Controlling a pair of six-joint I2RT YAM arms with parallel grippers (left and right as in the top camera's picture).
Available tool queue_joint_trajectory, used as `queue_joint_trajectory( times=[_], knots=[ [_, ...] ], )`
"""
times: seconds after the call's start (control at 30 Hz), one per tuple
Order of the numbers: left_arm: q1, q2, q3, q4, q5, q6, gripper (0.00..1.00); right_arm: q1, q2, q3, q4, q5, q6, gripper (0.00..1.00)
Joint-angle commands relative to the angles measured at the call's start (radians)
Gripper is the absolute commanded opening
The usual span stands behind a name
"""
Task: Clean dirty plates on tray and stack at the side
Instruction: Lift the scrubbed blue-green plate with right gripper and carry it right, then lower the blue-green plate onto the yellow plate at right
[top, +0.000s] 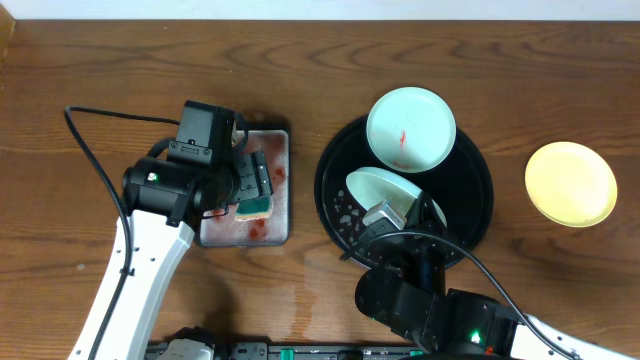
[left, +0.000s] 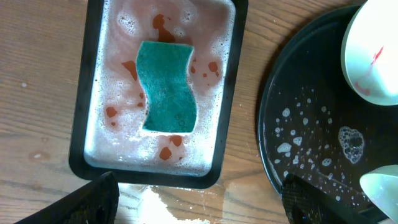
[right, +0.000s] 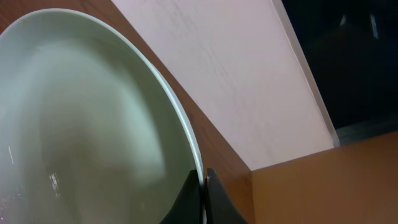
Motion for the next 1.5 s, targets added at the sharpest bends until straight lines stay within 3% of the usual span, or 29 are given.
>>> queue_joint_trajectory(
  times=[0.0,0.23,0.37,0.47,0.53,0.57,0.67,0.8,0.83,1.0,1.13,1.37,1.4,1.43,1.47],
  knots=[
    [0.003,-0.003,0.004,-0.003,0.006,0.009,0.84,0.011,-0.006,0.004,0.007,0.037,-0.004,0.01],
    [0.003,-0.003,0.004,-0.003,0.006,0.009,0.84,-0.031,-0.006,0.004,0.015,0.018,0.089,0.01],
    [0.003,-0.003,0.004,-0.003,0.006,0.009,0.84,-0.15,-0.006,0.004,0.008,-0.083,0.287,0.01],
    [0.003,-0.003,0.004,-0.003,0.006,0.009,0.84,-0.345,-0.006,0.004,0.009,-0.32,0.432,0.01],
    [0.003,-0.003,0.004,-0.003,0.006,0.009,0.84,-0.487,-0.006,0.004,0.025,-0.522,0.444,0.01],
    [0.003,-0.003,0.004,-0.003,0.006,0.009,0.84,-0.653,-0.008,0.008,0.038,-0.775,0.445,0.01],
    [0.003,-0.003,0.004,-0.003,0.006,0.009,0.84,-0.909,-0.008,0.019,0.039,-1.12,0.445,0.01],
    [0.003,-0.003,0.004,-0.003,0.006,0.009,0.84,-1.262,-0.002,0.02,0.035,-1.449,0.483,0.01],
    [0.003,-0.003,0.004,-0.003,0.006,0.009,0.84,-1.419,0.014,0.02,0.035,-1.515,0.507,0.01],
    [0.003,-0.003,0.004,-0.003,0.006,0.009,0.84,-1.755,0.106,0.02,0.08,-1.519,0.589,0.01],
    [0.003,-0.003,0.004,-0.003,0.006,0.009,0.84,-1.923,0.273,0.02,0.179,-1.486,0.625,0.01],
    [0.003,-0.003,0.004,-0.003,0.006,0.009,0.84,-1.976,0.486,0.02,0.264,-1.408,0.612,0.01],
    [0.003,-0.003,0.004,-0.003,0.006,0.009,0.84,-1.976,0.494,0.02,0.27,-1.413,0.613,0.05],
    [0.003,-0.003,0.004,-0.003,0.006,0.009,0.84,-1.976,0.496,0.02,0.275,-1.439,0.613,0.22],
    [0.003,-0.003,0.004,-0.003,0.006,0.009,0.84,-1.976,0.489,0.022,0.278,-1.483,0.612,0.3]
  ],
)
